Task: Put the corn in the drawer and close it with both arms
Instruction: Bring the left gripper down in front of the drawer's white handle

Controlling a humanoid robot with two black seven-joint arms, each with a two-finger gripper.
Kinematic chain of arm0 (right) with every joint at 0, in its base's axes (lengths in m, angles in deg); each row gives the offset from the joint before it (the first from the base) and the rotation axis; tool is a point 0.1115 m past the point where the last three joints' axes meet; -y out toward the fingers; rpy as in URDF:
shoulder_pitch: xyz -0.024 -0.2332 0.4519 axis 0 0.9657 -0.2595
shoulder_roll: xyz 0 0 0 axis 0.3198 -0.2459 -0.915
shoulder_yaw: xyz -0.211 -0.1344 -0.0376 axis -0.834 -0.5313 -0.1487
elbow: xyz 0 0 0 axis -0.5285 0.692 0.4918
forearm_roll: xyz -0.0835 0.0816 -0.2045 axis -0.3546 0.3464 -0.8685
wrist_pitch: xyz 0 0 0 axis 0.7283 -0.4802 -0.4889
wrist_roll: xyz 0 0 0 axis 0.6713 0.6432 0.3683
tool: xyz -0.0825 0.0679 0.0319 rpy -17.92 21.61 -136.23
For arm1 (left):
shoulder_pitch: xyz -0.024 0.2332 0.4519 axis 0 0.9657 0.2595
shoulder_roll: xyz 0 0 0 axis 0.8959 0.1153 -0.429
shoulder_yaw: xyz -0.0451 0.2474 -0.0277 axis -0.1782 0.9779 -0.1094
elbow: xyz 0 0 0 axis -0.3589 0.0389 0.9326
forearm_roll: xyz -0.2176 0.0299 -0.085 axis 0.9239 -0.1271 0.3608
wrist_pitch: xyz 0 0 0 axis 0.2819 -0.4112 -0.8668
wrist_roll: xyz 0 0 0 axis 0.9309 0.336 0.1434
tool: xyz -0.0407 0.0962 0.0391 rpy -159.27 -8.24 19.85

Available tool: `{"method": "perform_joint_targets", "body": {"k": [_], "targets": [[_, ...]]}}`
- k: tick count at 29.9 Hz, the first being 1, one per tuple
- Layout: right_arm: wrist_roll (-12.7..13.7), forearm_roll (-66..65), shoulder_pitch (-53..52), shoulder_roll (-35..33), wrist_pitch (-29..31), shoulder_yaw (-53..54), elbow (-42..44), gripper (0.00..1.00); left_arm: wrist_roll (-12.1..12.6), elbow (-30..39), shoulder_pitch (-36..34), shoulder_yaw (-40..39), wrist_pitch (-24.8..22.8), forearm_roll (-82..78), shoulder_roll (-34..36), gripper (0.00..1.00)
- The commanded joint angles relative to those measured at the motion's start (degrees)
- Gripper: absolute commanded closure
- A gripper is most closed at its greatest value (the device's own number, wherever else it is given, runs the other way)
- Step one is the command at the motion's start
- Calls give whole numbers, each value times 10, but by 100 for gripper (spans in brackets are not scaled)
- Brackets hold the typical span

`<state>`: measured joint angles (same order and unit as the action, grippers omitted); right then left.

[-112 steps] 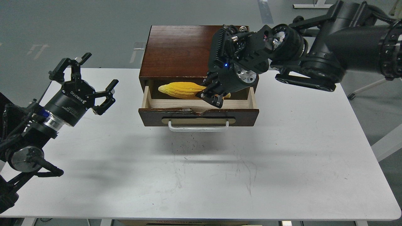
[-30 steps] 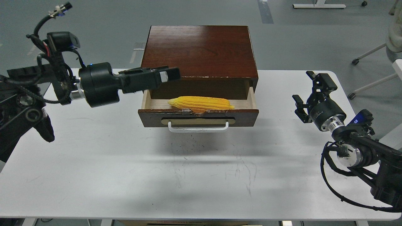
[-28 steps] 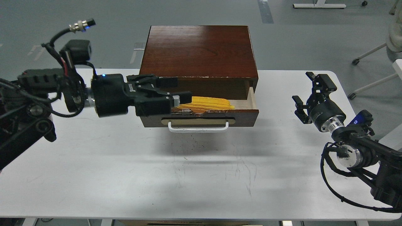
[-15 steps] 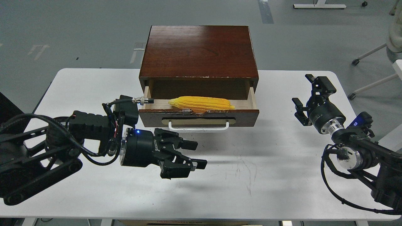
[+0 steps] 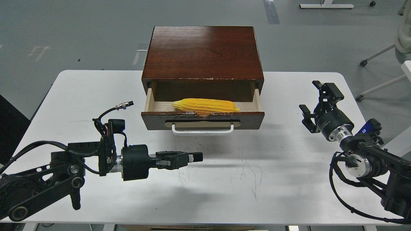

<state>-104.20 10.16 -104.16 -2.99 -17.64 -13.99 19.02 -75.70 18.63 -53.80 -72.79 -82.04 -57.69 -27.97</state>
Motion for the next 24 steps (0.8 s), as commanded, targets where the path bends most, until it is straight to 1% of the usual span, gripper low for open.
{"method": "perform_joint_targets", "body": {"k": [1,4,6,12,18,24], "targets": [[0,0,0,-1,0,0,0,0,22,-24,0,-1,14,14,-16,100],[0,0,0,-1,-1,0,0,0,34,-29,0,-1,14,14,-24,100],[0,0,0,-1,0,0,0,0,37,-34,0,-1,14,19,-31,100],[0,0,1,-1,-1,0,-2,0,37,-68,-1,-2,10,28,-48,100],[0,0,2,-2,0,0,0,0,35,-84,-1,-9,5,30,-50,100],[0,0,5,-1,0,0,-1,0,35,-85,-9,-10,0,57,-49,100]]}}
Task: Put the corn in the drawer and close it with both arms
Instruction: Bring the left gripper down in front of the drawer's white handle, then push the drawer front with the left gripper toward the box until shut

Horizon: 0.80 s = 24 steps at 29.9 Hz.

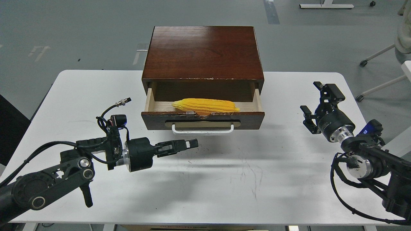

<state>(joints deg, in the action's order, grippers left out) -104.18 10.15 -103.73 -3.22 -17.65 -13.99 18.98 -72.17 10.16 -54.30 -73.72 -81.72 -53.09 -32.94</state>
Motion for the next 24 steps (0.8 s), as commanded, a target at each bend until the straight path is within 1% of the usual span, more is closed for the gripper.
{"method": "perform_joint_targets", "body": {"k": [1,8,19,24], "targets": [[0,0,0,1,0,0,0,0,0,0,-5,-1,-5,12,1,100],[0,0,0,0,0,0,0,0,0,-3,-5,-9,-10,23,1,100],[0,0,3,0,0,0,0,0,0,-44,-13,-18,-8,24,-2,100],[0,0,4,0,-1,0,-1,0,0,-64,-23,-24,-8,27,-19,100]]}}
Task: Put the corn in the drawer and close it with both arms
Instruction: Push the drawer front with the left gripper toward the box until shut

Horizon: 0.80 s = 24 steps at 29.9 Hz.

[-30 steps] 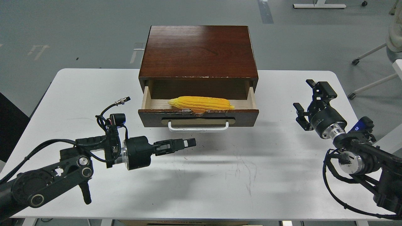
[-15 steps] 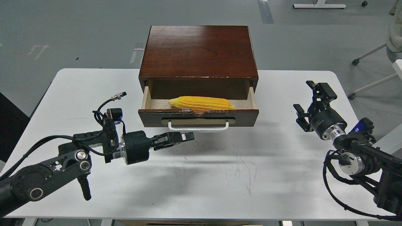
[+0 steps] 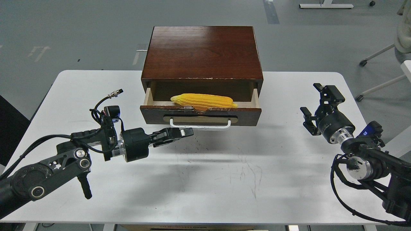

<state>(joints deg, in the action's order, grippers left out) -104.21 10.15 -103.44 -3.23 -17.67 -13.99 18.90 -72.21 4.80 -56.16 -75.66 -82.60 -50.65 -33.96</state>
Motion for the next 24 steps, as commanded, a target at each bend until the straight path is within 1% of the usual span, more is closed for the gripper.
{"method": "perform_joint_targets", "body": {"k": [1,8,11,24], "targets": [[0,0,2,0,-1,0,-1,0,0,-12,-5,-6,1,5,-10,100],[0,0,4,0,-1,0,-1,0,0,-34,-20,-7,2,11,-13,100],[0,0,4,0,-1,0,-1,0,0,-60,-35,-7,0,12,-32,100],[0,0,5,0,-1,0,-1,0,0,-108,-50,-8,9,13,-52,100]]}}
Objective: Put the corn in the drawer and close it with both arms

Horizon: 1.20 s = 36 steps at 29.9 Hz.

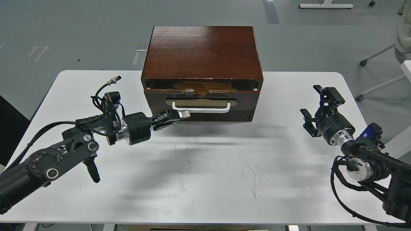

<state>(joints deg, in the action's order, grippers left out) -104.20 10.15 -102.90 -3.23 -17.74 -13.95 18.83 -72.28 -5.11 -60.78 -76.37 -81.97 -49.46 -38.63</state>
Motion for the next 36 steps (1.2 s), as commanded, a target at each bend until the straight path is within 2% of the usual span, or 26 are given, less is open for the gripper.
{"method": "perform_joint_targets", "body": {"k": [1,5,9,25,30,36], "targets": [[0,0,0,0,-1,0,0,0,0,-8,-5,-1,3,1,-6,100],[0,0,1,0,-1,0,-1,0,0,-14,-8,-1,6,3,-7,100],[0,0,1,0,-1,0,-1,0,1,-18,-8,-1,33,9,-7,100],[0,0,1,-1,-1,0,-2,0,3,-40,-12,-1,56,10,-19,100],[0,0,1,-3,-1,0,-2,0,1,-37,-15,2,41,27,-14,100],[0,0,1,-3,-1,0,-2,0,-9,11,-8,7,-29,53,30,100]]}}
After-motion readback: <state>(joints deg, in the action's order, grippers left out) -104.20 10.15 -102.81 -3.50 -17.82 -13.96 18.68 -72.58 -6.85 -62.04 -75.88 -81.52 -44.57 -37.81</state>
